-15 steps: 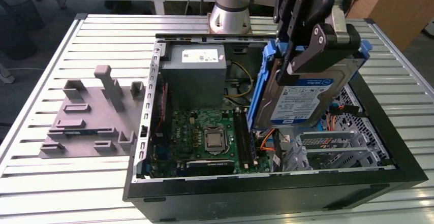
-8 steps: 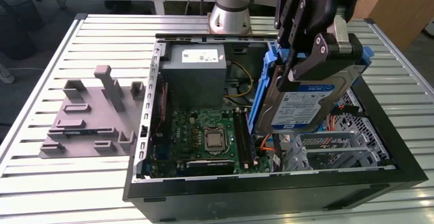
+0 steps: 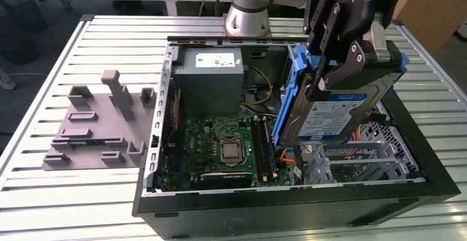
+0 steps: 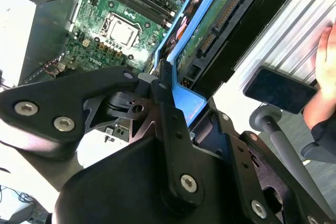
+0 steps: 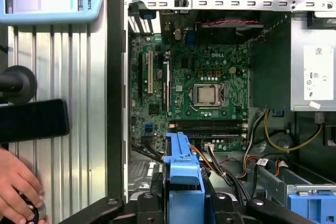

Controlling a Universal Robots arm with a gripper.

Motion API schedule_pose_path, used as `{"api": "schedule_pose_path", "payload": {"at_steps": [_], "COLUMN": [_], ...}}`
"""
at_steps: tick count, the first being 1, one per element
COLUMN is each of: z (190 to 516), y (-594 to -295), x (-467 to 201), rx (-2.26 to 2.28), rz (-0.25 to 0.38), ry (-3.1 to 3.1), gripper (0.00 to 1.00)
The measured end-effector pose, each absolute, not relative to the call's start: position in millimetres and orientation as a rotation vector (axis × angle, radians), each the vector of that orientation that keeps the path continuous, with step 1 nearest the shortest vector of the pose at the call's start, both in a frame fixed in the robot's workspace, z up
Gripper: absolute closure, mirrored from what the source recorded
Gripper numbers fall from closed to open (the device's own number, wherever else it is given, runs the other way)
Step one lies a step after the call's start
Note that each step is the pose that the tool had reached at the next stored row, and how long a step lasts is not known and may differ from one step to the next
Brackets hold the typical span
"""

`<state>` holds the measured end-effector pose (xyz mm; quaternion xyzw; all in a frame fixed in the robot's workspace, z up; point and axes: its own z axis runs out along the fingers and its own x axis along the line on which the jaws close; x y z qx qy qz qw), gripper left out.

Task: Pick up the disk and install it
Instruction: 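Insert the disk into the insertion slot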

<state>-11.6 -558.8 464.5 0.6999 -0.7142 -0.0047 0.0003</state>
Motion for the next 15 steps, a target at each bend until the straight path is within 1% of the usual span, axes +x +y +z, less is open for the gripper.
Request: {"api": "schedule_pose_path", "payload": {"at_steps": [15], "z": [462.1], "y": [-558.8], "x": [11.5], "rx": [2.198], "rz": [-0.015], "ry": [-2.243], "gripper": [0.64]}}
